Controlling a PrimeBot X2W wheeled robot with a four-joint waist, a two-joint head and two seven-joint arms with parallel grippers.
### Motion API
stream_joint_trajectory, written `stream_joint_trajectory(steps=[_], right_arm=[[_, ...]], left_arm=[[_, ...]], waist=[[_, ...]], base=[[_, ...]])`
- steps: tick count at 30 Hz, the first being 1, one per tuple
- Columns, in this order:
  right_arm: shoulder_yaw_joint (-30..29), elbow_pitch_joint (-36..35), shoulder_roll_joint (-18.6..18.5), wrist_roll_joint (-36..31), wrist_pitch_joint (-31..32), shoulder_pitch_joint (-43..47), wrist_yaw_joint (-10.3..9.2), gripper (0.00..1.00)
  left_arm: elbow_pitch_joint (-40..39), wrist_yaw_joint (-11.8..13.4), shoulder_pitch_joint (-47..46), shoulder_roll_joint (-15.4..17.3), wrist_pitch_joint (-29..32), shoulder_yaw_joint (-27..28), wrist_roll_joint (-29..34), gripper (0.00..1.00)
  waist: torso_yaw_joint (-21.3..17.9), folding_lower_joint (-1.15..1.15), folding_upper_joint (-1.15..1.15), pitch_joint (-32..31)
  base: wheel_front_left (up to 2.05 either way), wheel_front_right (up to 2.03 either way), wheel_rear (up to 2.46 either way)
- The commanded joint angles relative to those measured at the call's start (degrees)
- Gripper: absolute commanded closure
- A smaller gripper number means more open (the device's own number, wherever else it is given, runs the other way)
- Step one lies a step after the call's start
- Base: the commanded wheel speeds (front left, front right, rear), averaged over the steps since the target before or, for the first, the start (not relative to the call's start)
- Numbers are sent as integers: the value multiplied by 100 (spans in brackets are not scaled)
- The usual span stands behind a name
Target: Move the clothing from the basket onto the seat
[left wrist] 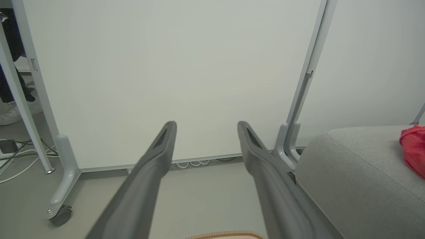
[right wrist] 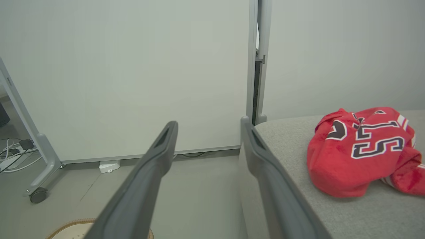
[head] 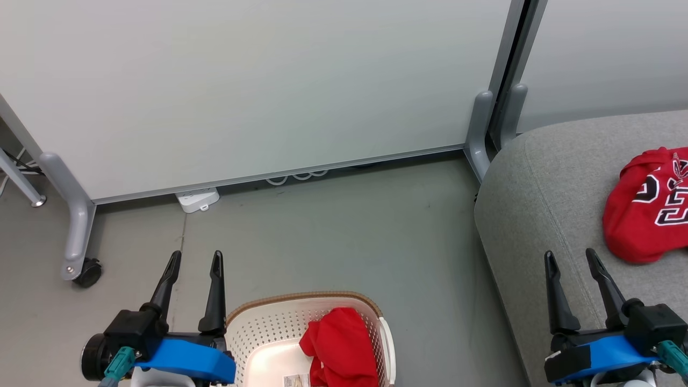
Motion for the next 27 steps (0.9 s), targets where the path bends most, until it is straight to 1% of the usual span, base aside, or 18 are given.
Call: stream_joint_trajectory(steps=[1, 12, 19, 27], right_arm=[[0, 11, 22, -44, -2, 95, -6, 0], [29, 2, -26, -45, -2, 27, -6, 0], [76, -31, -52, -11, -2, -198, -6, 0], [202, -114, -165, 39, -2, -587, -5, 0]], left_arm=[[14, -7, 62, 11, -18, 43, 24, 0], [99, -40, -66, -29, -17, 58, 53, 0], [538, -3, -526, -27, -17, -398, -176, 0], [1496, -11, -1537, -25, -18, -1170, -489, 0]], waist=[[2, 0, 0, -3], [37, 0, 0, 84], [-36, 0, 0, 321], [-217, 0, 0, 838]], base=[[0, 0, 0], [0, 0, 0], [0, 0, 0], [0, 0, 0]])
